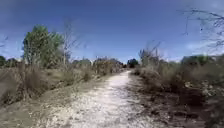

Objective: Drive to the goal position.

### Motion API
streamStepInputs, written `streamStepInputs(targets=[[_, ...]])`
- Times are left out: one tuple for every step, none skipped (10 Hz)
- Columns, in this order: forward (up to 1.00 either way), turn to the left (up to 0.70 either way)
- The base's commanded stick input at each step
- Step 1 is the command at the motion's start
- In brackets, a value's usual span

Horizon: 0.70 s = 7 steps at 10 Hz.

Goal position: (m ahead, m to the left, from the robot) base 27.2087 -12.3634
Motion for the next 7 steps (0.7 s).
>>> streamStepInputs(targets=[[0.7, 0.0], [0.7, 0.0], [0.7, 0.0], [0.7, 0.0], [0.7, 0.0], [0.7, 0.0], [0.7, -0.2]])
